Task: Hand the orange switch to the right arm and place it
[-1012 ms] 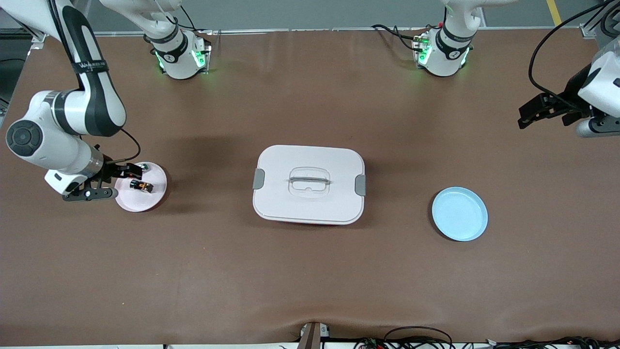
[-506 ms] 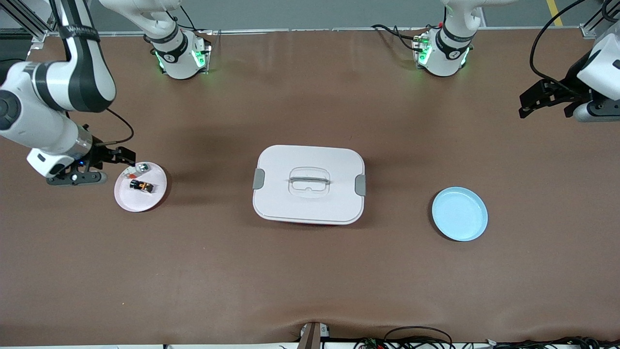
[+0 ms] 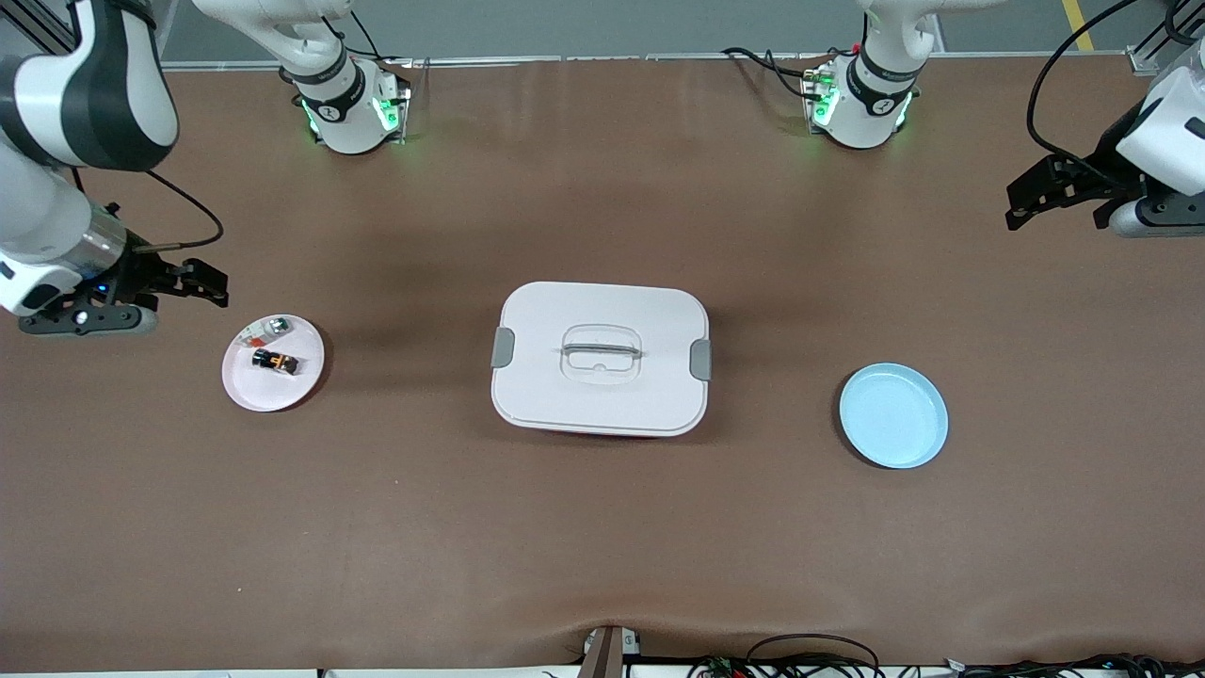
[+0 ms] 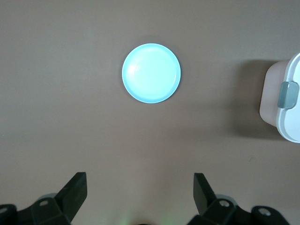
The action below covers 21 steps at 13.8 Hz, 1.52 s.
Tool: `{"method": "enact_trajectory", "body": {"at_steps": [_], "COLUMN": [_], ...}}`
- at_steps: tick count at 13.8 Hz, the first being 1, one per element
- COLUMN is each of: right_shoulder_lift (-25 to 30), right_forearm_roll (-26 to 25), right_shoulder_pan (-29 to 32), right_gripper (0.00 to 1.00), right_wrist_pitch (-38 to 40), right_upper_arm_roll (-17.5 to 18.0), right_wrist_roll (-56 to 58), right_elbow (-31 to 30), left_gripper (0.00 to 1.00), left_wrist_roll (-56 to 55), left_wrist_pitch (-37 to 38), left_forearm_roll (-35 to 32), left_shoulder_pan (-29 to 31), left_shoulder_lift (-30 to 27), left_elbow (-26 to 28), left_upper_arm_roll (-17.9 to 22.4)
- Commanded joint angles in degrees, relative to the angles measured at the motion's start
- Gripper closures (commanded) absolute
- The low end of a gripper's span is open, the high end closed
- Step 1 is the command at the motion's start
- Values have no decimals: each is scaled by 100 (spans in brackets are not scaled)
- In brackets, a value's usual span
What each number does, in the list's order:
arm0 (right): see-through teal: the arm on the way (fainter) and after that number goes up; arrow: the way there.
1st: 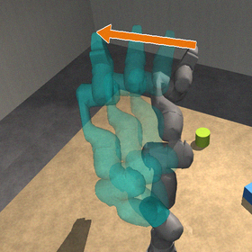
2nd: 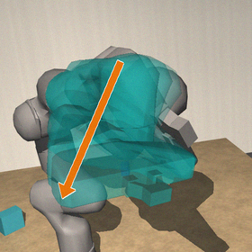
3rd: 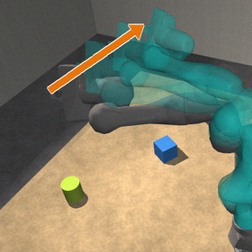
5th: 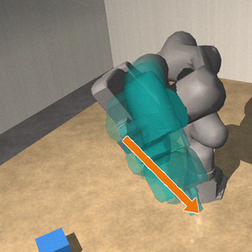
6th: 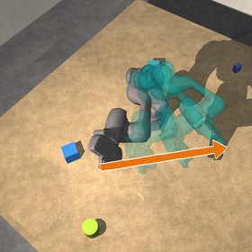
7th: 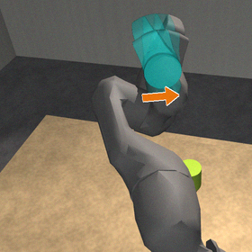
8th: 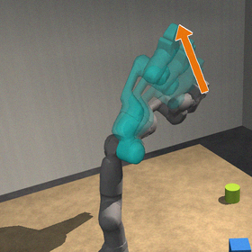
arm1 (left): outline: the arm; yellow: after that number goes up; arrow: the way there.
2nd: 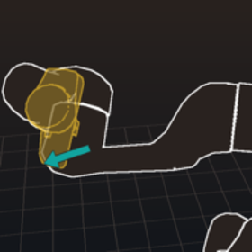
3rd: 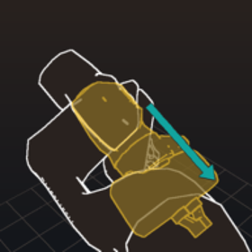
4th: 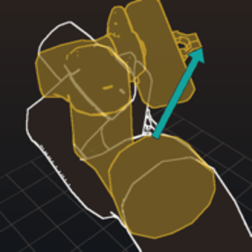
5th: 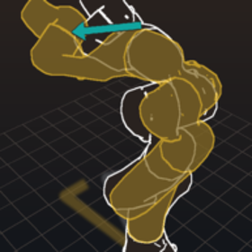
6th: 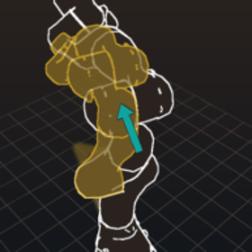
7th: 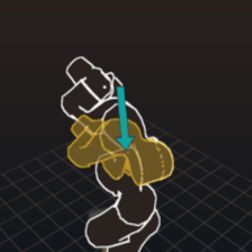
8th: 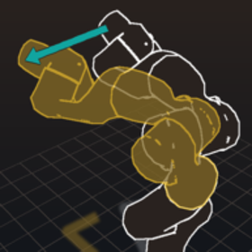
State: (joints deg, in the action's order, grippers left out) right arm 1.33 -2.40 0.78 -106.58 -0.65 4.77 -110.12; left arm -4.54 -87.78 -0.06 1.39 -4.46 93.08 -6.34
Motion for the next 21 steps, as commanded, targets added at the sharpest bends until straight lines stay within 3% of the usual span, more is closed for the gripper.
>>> {"method": "enact_trajectory", "body": {"at_steps": [1,7,15,21], "right_shoulder_lift": [8,314,1254,1159], "right_forearm_roll": [143,319,513,443], "right_shoulder_pan": [-61,-8,71,54], "right_gripper": [0,0,0,0], "right_wrist_pitch": [653,1385,1140,1403], "right_upper_arm_roll": [-14,-75,-75,-58], "right_wrist_roll": [-91,-82,-91,-64], "right_elbow": [630,1081,493,650], "left_gripper": [0,0,0,0], "left_wrist_roll": [129,120,120,129], "left_wrist_pitch": [-73,-55,-46,-55], "left_forearm_roll": [172,181,173,173], "left_shoulder_pan": [37,28,45,46], "left_shoulder_lift": [-152,-143,-143,-99], "left_elbow": [131,131,122,79], "left_upper_arm_roll": [-25,-25,-17,-17]}}
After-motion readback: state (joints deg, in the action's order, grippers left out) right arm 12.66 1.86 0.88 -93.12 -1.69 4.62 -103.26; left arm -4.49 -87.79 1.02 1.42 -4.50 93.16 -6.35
